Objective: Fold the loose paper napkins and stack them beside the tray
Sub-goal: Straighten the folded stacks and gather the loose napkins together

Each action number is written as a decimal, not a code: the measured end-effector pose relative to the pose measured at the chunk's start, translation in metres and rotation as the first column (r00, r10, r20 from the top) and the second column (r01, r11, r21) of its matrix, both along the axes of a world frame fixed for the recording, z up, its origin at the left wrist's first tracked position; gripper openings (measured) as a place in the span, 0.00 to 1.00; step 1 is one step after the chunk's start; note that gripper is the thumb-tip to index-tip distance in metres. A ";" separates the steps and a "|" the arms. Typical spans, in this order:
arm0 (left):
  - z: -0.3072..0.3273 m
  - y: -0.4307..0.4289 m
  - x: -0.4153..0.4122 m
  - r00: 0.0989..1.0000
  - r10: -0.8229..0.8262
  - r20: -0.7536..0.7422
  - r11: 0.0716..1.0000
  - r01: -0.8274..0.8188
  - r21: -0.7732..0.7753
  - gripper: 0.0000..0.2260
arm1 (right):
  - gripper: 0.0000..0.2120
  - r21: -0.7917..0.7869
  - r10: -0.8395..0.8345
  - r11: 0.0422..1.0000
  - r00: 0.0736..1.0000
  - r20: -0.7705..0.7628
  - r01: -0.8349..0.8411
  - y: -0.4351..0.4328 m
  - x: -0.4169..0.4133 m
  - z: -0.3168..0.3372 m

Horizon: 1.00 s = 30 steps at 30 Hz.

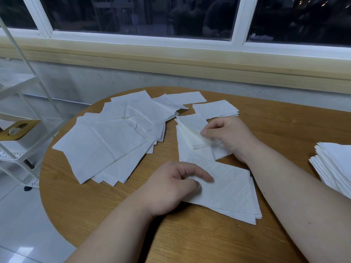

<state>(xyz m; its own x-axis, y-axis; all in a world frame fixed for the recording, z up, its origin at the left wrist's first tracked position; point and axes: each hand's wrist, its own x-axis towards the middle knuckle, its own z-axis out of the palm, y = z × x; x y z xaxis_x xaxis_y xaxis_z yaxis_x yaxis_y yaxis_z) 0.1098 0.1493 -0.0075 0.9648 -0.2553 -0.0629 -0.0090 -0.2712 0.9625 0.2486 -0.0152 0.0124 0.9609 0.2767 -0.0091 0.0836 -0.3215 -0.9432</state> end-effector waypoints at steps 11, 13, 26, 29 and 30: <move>0.002 -0.003 -0.002 0.999 0.027 -0.025 0.999 -0.026 0.025 0.17 | 0.04 0.143 -0.177 0.977 0.971 0.159 0.155 -0.014 -0.027 0.042; 0.003 -0.003 -0.002 0.999 0.041 -0.032 0.999 -0.040 0.029 0.17 | 0.05 0.232 -0.215 0.957 0.964 0.156 0.176 -0.022 -0.043 0.059; 0.006 0.002 -0.004 1.000 -0.025 0.008 0.987 0.026 -0.159 0.11 | 0.07 0.559 -0.138 0.783 0.952 -0.274 0.274 -0.080 -0.131 0.018; 0.004 0.006 -0.003 0.996 -0.055 0.066 0.989 0.064 -0.133 0.05 | 0.07 0.562 -0.128 0.780 0.950 -0.285 0.274 -0.082 -0.135 0.012; 0.003 0.008 -0.002 0.996 -0.057 0.069 0.987 0.066 -0.144 0.06 | 0.08 0.571 -0.126 0.774 0.950 -0.285 0.274 -0.082 -0.135 0.014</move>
<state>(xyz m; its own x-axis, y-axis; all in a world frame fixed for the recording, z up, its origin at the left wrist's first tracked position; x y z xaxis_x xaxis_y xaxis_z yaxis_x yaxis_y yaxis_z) 0.1073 0.1568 -0.0047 0.9478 -0.3164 0.0410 -0.0846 -0.1253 0.9885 0.1138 -0.0969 0.0266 0.9875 0.0988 -0.1227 -0.1486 0.3254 -0.9338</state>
